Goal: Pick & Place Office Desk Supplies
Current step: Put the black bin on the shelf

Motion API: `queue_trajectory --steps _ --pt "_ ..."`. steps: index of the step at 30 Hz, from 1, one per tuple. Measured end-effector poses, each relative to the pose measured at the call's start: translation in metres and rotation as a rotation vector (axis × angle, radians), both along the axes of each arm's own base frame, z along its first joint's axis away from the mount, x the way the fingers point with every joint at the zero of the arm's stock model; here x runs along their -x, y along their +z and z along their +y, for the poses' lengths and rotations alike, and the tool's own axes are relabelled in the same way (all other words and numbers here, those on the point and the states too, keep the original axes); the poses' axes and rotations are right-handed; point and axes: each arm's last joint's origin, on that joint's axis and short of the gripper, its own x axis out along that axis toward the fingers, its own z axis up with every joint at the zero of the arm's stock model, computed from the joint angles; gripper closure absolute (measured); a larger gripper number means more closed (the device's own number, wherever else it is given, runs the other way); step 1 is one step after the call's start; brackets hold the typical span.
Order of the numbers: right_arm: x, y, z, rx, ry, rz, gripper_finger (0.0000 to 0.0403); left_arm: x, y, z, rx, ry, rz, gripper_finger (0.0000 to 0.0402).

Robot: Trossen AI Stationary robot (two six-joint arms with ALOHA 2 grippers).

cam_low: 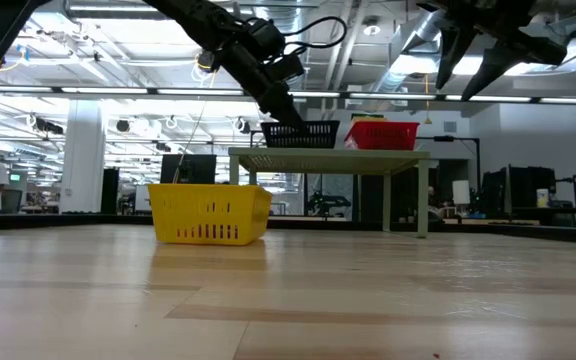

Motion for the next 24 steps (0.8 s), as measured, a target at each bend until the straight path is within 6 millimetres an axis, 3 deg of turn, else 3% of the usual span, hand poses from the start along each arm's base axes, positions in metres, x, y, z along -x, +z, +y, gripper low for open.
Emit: queue_trajectory --steps 17,24 --pt "0.0008 -0.0002 0.0047 -0.01 0.025 0.003 0.022 -0.0024 0.0014 -0.0017 0.011 0.008 -0.022 0.0306" --pt "0.001 -0.0003 0.006 -0.01 0.032 0.004 0.022 -0.0021 0.001 -0.0018 0.002 0.001 -0.014 0.0287"
